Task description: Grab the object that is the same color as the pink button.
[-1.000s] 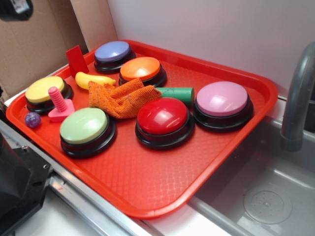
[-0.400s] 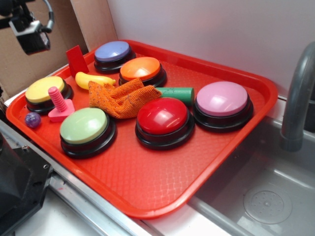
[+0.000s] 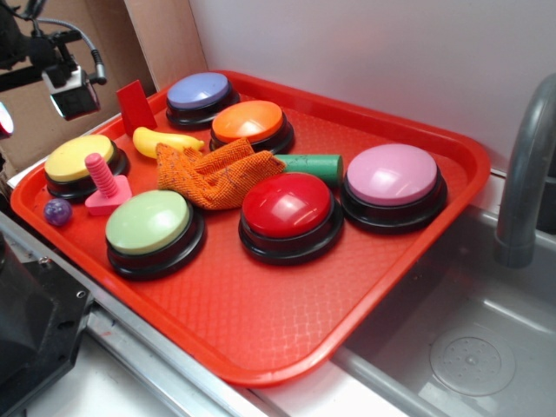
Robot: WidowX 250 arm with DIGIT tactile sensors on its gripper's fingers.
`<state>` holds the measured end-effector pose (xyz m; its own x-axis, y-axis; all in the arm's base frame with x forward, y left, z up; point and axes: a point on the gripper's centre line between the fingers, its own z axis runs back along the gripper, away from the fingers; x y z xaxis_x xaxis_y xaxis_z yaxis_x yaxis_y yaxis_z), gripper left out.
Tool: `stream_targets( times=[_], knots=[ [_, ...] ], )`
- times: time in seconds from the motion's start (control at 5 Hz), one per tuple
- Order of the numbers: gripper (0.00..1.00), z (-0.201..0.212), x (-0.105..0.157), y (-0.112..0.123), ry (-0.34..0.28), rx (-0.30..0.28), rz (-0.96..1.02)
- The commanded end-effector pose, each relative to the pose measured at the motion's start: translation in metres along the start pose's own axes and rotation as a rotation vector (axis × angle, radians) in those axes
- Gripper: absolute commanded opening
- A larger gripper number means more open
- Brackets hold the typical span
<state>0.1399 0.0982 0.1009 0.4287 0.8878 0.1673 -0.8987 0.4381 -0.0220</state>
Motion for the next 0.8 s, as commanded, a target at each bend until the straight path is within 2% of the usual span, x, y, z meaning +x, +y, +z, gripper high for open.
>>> stream_targets(
  times=[0.0,0.2,0.6],
  knots=[
    [1.0,-0.034,0.009,-0.012,0.002,0.016,-0.019],
    [1.0,-0.048,0.006,-0.02,0.031,0.004,-0.042],
    [1.0,-0.059,-0.005,-0.03,0.044,-0.007,-0.046]
  ],
)
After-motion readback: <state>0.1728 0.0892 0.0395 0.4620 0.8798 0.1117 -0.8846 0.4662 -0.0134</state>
